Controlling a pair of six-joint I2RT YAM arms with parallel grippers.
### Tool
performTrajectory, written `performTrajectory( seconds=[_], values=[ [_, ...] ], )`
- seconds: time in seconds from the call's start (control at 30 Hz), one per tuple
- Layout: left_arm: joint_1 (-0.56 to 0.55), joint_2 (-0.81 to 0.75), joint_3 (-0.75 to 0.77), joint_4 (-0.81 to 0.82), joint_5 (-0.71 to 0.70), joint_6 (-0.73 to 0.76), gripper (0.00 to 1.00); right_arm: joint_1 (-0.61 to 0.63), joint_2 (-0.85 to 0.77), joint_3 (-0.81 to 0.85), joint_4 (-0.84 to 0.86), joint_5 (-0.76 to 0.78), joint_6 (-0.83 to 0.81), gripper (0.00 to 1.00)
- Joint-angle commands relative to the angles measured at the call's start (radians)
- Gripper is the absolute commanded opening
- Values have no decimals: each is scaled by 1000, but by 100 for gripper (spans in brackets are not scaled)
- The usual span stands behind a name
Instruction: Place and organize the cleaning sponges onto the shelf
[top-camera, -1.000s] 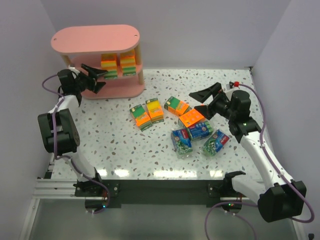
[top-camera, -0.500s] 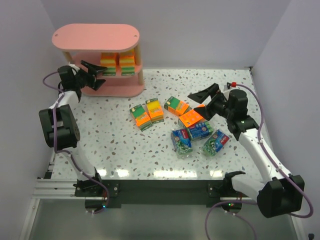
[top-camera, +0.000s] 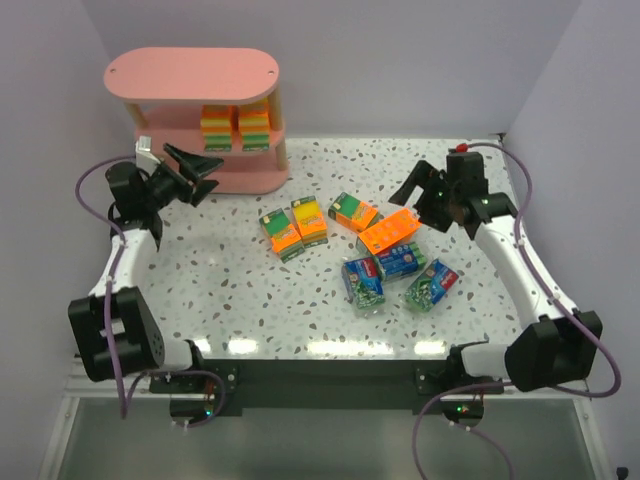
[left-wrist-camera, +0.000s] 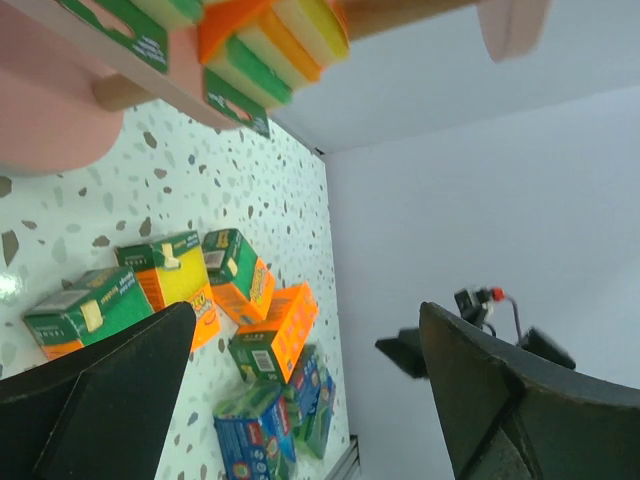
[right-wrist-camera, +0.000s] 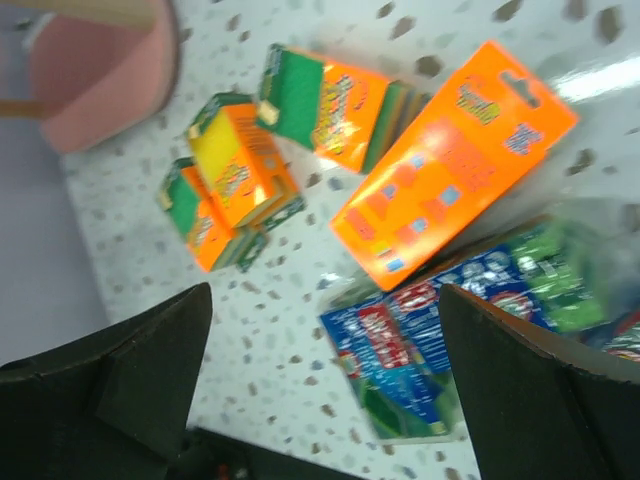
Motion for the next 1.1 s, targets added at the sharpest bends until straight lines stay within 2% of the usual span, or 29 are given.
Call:
performTrajectory(
  seconds=[0.0,0.17,0.37,0.47,0.53,0.63,0.77,0.97,1.07],
  values=[
    [-10,-122,-71,-55,50,97,100,-1,118,138,-283,262,-224,99],
    [-13,-231,-190,-121,73,153,100,4,204,156,-214,386,-281,99],
    [-13,-276,-289,-106,130,156,100,2,342,185,-67,390,-376,98],
    [-13,-297,-299,-135,141,172,100,-14,401,181,-19,310,-404,92],
    [-11,-305,-307,-141,147,172,100,-37,430,162,23,273,-404,80],
    [-13,-316,-312,-150,153,176,100,-79,431,104,114,207,-401,70],
    [-13,-306,-318,-149,156,174,100,-119,465,90,186,69,-403,62],
    [-11,-286,-315,-118,167,153,100,-130,533,86,244,-101,-392,60],
    [-13,-289,-313,-116,173,148,100,-131,543,75,267,-175,-370,48]
  ],
)
